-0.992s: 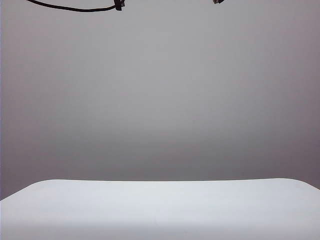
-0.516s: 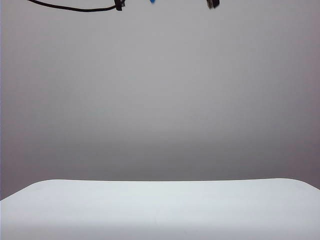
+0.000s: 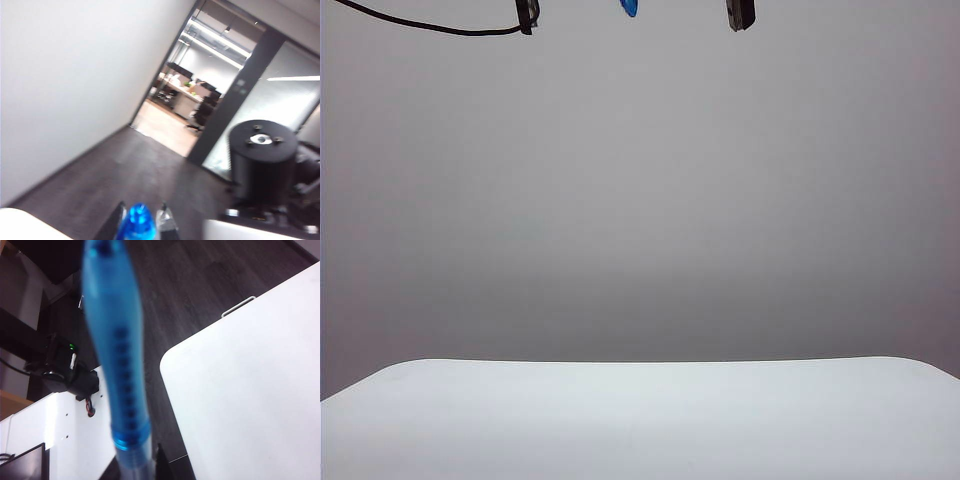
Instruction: Pick up the pen and remove the cap.
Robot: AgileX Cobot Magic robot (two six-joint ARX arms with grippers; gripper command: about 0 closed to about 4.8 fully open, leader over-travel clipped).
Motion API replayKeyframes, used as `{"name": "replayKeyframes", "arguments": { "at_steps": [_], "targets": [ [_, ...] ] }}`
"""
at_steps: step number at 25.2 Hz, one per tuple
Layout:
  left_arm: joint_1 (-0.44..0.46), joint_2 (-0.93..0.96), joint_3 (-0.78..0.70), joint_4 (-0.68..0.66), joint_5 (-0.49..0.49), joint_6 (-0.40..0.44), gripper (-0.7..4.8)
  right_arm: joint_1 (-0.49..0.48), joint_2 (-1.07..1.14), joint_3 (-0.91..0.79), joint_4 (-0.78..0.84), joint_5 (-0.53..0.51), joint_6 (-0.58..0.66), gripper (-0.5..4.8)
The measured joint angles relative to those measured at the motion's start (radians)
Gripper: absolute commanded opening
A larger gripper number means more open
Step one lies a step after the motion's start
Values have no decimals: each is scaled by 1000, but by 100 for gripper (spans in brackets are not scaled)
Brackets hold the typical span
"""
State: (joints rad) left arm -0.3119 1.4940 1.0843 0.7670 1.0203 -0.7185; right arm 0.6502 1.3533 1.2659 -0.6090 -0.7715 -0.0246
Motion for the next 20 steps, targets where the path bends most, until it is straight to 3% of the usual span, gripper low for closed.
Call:
{"name": "replayKeyframes", "arguments": {
  "at_steps": [2,6,8,11,15,20],
  "targets": [
    [58,0,0,-18,-7,54,-5,0,0,0,-16,18,-1,-2],
    [175,-2,0,-220,-19,176,-5,0,3,-8,-69,295,-3,-1],
    [196,-5,0,-335,-42,243,-5,-7,16,-20,-71,384,-3,-2],
    [190,-21,0,-564,-114,420,-5,-48,58,-43,-73,448,-3,-1],
    [126,-41,0,-843,-327,677,-5,-124,158,-64,-107,478,-3,-1],
    [18,-37,0,-1102,-669,851,-5,-186,264,-64,-123,536,-2,-1]
  ]
}}
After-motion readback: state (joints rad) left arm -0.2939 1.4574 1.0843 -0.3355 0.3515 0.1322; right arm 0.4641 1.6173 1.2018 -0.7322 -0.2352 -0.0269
